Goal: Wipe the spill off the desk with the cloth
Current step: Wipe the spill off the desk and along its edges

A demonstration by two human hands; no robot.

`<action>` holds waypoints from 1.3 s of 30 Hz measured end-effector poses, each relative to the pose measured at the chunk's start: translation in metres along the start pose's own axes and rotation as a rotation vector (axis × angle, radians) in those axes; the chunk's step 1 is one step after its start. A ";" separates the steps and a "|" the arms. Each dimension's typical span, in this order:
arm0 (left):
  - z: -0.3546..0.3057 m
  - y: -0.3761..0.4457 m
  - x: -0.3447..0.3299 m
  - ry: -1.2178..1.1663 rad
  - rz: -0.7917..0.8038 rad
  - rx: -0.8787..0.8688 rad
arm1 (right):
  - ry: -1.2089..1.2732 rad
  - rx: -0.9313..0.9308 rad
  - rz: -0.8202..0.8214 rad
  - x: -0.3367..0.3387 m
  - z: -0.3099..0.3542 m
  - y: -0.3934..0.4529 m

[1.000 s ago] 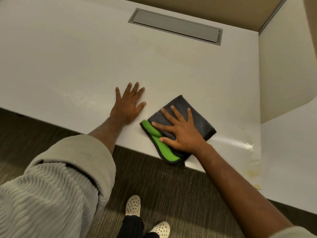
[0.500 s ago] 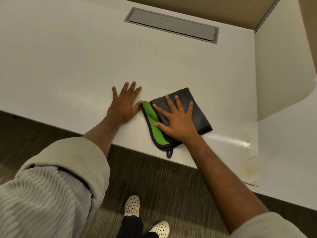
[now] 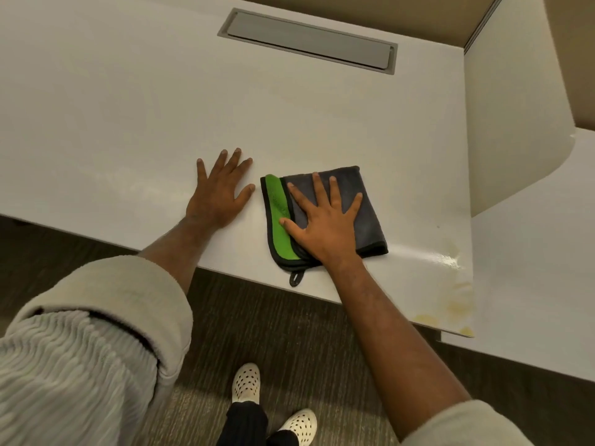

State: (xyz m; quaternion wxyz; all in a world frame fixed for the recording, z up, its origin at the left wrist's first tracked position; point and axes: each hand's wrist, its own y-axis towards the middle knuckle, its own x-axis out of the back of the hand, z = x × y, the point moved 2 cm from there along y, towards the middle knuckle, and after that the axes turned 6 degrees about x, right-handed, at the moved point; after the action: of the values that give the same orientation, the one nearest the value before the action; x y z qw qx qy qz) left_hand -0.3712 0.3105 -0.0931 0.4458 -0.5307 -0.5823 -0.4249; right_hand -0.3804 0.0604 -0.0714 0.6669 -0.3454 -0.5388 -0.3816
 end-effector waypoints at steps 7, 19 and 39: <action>0.002 -0.001 -0.002 0.007 -0.017 -0.018 | 0.016 0.057 -0.006 -0.009 -0.009 -0.062; 0.000 -0.002 -0.001 0.009 -0.013 -0.009 | 0.053 -0.401 -0.082 0.000 -0.007 0.009; -0.003 -0.001 0.002 -0.038 0.007 0.009 | 0.043 -0.277 -0.024 -0.014 0.058 -0.020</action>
State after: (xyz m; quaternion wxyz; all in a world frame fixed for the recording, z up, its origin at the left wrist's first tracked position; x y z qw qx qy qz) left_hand -0.3726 0.3084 -0.0905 0.4384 -0.5388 -0.5908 -0.4105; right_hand -0.4259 0.1035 -0.0737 0.6196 -0.4193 -0.4707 -0.4676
